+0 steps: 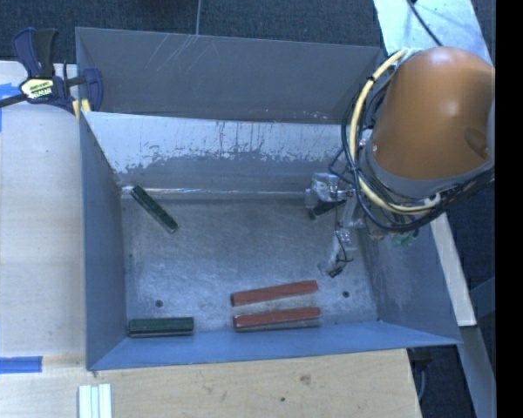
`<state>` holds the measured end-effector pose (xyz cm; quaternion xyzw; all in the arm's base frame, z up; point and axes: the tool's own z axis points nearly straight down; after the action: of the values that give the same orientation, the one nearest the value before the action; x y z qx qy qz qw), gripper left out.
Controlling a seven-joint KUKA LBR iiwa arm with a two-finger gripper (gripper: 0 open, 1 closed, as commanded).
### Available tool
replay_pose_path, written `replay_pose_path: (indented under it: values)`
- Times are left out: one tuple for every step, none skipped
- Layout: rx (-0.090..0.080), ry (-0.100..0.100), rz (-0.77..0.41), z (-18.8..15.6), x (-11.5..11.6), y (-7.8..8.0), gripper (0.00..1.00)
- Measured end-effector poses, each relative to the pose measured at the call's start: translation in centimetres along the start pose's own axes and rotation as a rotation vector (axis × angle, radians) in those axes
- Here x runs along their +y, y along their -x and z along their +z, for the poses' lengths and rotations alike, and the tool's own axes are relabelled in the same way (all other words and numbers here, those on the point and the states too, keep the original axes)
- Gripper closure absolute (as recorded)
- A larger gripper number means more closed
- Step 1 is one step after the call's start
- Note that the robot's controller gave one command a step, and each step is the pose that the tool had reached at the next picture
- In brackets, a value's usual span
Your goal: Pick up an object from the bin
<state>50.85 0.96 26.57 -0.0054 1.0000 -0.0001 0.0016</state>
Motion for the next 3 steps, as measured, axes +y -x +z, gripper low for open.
replay_pose_path:
  values:
    - [0.008,0.001,-0.241,17.5,0.0,-2.0,0.0]
    - [0.002,0.001,-0.308,19.6,-1.4,-0.8,0.0]
    - [0.007,0.0,-0.307,19.3,-1.4,-0.8,1.0]
